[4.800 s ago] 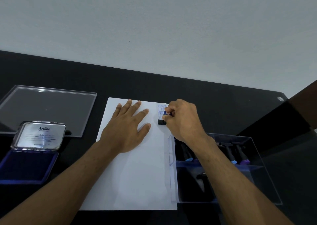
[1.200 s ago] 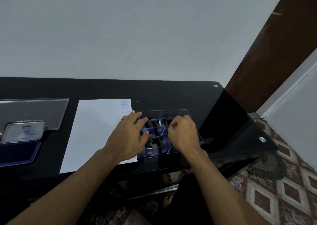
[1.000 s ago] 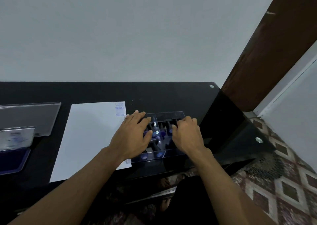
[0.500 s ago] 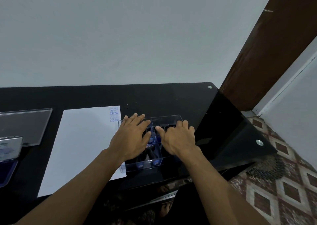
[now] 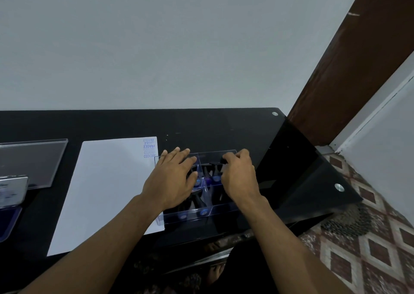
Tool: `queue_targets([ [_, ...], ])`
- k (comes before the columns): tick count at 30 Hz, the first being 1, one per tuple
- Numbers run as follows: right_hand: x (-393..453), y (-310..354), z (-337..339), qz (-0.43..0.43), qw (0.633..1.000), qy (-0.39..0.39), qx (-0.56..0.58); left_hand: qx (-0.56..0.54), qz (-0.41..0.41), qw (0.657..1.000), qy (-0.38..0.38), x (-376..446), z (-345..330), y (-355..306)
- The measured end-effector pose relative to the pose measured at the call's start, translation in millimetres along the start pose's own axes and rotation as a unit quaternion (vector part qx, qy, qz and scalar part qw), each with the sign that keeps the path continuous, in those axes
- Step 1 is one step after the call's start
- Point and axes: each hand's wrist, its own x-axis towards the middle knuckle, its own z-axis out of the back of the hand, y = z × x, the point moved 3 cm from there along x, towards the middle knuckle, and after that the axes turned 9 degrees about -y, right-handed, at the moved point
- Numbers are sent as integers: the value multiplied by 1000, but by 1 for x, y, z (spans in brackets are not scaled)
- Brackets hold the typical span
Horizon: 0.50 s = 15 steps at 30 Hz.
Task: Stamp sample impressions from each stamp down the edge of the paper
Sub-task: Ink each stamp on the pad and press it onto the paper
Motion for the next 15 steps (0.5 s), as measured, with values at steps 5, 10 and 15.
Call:
queue_targets([
  [5, -6, 1, 0, 15, 999, -32, 28, 11, -1, 1000, 9, 0, 0, 0],
  [10, -14, 9, 9, 20, 995, -66, 66, 7, 1, 1000, 11, 0, 2, 1],
  [15, -23, 34, 19, 52, 991, -85, 84, -34, 30, 999, -15, -17, 19, 13],
])
